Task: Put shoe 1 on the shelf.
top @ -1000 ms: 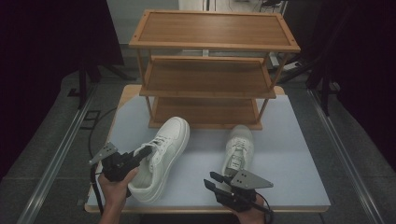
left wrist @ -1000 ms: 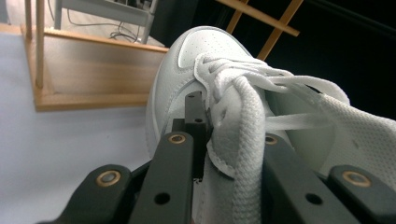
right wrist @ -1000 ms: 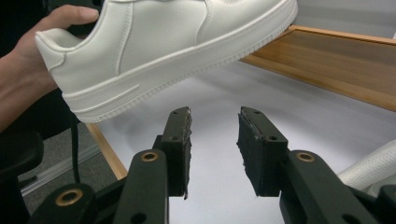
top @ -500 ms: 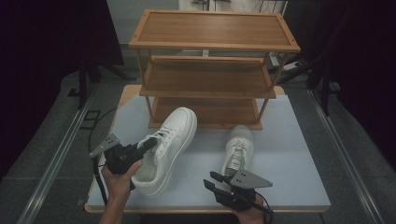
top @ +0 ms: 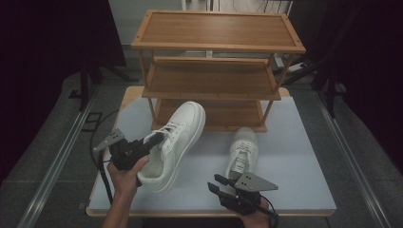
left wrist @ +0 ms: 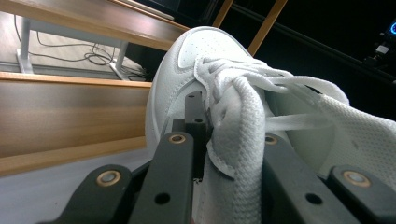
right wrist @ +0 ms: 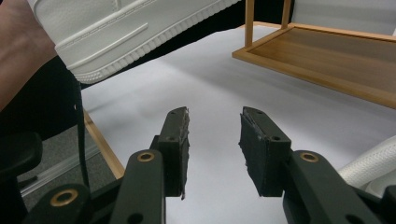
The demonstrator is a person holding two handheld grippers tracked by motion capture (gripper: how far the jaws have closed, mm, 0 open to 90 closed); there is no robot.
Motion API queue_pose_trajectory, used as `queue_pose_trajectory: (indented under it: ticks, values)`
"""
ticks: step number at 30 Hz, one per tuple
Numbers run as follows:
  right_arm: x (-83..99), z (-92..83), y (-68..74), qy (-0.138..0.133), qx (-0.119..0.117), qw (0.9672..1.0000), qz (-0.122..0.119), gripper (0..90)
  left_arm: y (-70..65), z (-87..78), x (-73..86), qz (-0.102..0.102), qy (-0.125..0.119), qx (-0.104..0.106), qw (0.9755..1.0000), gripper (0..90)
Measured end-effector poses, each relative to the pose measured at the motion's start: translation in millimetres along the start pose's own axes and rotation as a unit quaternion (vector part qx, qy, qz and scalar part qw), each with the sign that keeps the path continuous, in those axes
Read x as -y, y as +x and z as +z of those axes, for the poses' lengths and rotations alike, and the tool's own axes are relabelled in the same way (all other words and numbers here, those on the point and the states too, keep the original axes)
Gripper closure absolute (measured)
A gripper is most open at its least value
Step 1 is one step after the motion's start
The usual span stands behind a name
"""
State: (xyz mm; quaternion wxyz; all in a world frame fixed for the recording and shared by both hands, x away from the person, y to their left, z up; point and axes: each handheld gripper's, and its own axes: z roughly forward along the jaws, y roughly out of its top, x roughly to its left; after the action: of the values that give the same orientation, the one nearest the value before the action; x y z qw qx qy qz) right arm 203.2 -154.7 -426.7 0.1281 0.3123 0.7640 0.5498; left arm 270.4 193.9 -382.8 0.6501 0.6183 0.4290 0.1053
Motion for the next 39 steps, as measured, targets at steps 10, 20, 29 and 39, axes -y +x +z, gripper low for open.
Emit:
queue_pose_trajectory:
  ticks: [10,20,29,39]
  values:
    - [0.4,0.5,-0.4,0.001,-0.001,1.0000,0.000,61.3,1.3,6.0,-8.0,-0.009,-0.007,0.000,0.9999,83.1]
    - [0.2,0.0,-1.2,0.002,-0.003,1.0000,0.001,61.3,0.8,20.1,-28.7,-0.012,-0.020,-0.005,0.9997,83.1]
    - [0.1,-0.5,-1.9,0.000,-0.002,1.0000,0.002,61.3,0.7,27.0,-37.9,-0.014,-0.026,-0.011,0.9995,83.1]
    - [-0.7,-2.0,-2.7,-0.002,-0.004,1.0000,0.000,61.3,0.9,38.1,-45.3,-0.020,-0.039,-0.019,0.9989,83.1]
